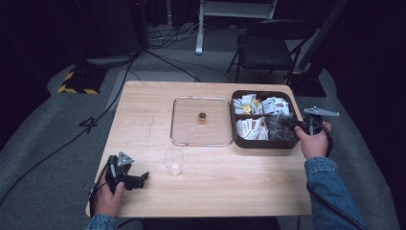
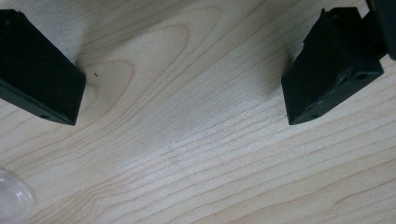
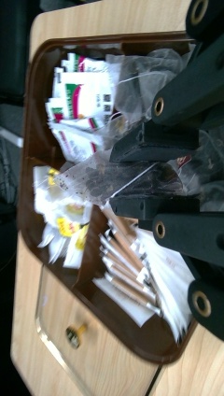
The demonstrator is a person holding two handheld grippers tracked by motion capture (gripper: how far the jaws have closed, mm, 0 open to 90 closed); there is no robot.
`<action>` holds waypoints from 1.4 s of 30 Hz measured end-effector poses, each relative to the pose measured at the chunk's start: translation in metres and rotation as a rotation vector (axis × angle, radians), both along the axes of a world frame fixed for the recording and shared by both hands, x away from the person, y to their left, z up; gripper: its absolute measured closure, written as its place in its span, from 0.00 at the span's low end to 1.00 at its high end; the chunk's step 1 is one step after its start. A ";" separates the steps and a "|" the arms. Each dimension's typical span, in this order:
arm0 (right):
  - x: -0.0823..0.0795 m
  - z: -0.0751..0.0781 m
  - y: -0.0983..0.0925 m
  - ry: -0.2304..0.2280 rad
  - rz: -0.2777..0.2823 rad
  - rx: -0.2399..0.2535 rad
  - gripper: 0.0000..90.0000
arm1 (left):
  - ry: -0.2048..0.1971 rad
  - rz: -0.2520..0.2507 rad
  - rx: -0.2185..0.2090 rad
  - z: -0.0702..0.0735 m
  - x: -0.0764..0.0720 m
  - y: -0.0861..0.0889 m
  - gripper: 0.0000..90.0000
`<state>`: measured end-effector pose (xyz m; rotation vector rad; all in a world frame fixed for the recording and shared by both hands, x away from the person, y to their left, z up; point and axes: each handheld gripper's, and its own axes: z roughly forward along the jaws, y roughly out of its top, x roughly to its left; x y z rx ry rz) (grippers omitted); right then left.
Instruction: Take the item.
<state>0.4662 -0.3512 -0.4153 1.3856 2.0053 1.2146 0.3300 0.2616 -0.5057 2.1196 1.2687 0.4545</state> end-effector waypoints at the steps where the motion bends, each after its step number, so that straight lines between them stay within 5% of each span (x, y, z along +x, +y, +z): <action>1: -0.001 0.002 0.000 -0.010 0.008 0.008 0.82 | 0.000 0.000 0.000 0.000 0.000 0.000 0.00; 15: -0.022 0.027 0.004 -0.141 0.065 0.042 0.82 | 0.000 0.000 0.000 0.000 0.000 0.000 0.00; 23: -0.029 0.036 0.015 -0.168 0.116 0.043 0.82 | 0.000 0.000 0.000 0.000 0.000 0.000 0.00; 42: -0.032 0.061 0.087 -0.195 0.361 0.055 0.82 | -0.001 0.008 -0.006 0.000 -0.002 0.000 0.00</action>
